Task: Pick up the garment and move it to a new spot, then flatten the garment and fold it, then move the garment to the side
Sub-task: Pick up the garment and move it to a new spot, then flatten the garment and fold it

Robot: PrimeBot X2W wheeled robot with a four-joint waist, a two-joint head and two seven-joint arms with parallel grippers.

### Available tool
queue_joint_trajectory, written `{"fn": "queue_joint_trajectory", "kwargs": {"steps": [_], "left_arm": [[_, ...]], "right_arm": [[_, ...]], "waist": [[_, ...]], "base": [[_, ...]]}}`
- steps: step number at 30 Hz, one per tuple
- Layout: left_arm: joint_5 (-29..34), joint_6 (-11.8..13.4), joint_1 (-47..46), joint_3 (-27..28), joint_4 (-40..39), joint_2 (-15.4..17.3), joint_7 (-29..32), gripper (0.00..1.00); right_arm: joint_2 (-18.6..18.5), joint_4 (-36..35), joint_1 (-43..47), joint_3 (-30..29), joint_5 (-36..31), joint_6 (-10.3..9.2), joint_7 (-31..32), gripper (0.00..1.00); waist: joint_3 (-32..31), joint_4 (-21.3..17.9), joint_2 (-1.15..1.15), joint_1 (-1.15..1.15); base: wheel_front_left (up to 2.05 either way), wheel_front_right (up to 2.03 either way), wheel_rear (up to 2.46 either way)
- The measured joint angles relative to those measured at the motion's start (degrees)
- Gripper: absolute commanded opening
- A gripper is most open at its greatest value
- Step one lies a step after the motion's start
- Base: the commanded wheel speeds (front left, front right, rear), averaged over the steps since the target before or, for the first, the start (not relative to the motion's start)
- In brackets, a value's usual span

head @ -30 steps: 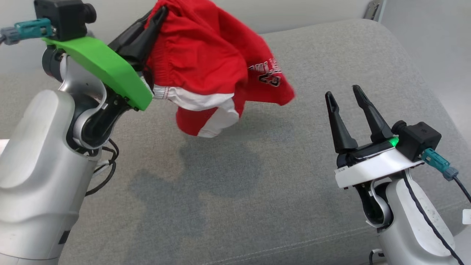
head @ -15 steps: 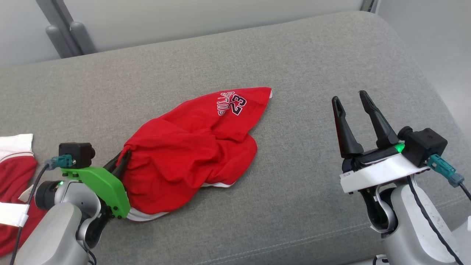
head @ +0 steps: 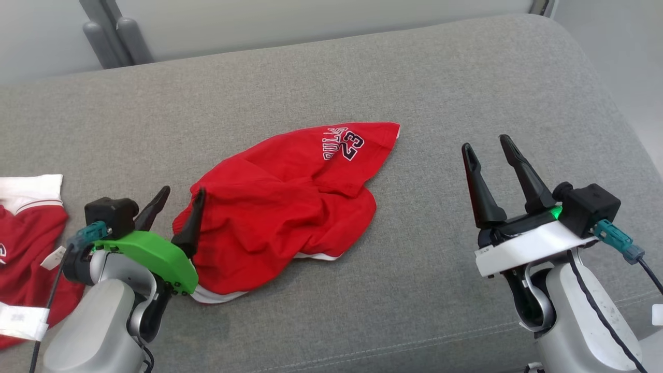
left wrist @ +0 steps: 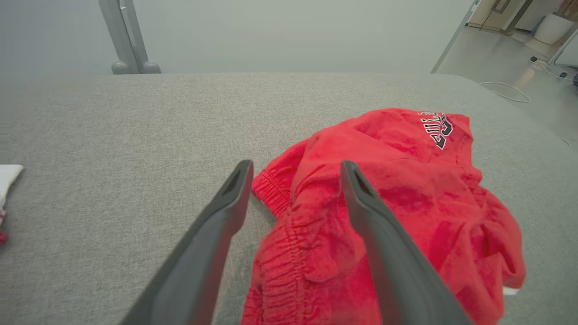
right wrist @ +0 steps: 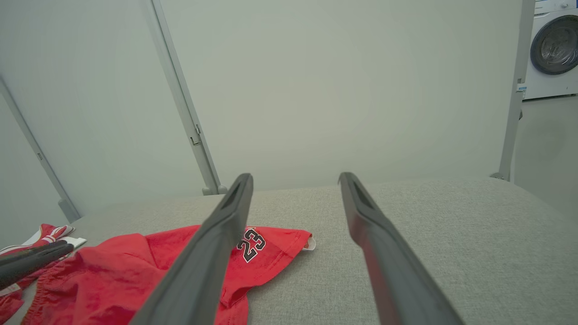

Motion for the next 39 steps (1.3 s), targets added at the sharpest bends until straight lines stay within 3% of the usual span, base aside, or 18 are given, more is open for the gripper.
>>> {"fn": "queue_joint_trajectory", "kwargs": {"steps": [4, 12, 25, 39], "left_arm": [[0.0, 0.3, 0.1, 1.3, -0.6, -0.5, -3.6, 1.00], [0.0, 2.1, 4.8, 2.2, -1.3, -0.8, -4.1, 1.00], [2.7, 2.3, 11.4, -0.6, -0.5, -0.4, -4.2, 1.00], [3.1, 1.9, 12.5, -2.5, 1.3, 0.3, -3.5, 1.00]], "right_arm": [[0.0, 0.6, 0.2, 0.0, 0.0, 0.00, 0.0, 1.00], [0.0, 2.0, 3.0, 0.4, 1.0, 0.02, 0.0, 1.00], [0.0, 3.4, 4.8, 1.6, 2.1, 0.52, 0.0, 1.00], [-0.6, 6.7, 4.7, 3.9, 2.6, 0.52, 0.0, 1.00]], "waist": [[-0.9, 0.3, 0.00, 0.00], [-2.4, 1.0, 0.00, 0.00], [-2.5, 2.0, 0.00, 0.00], [-1.5, 2.1, 0.00, 0.00]], "base": [[0.00, 0.00, 0.00], [0.00, 0.00, 0.00], [0.00, 0.00, 0.00], [0.00, 0.00, 0.00]]}}
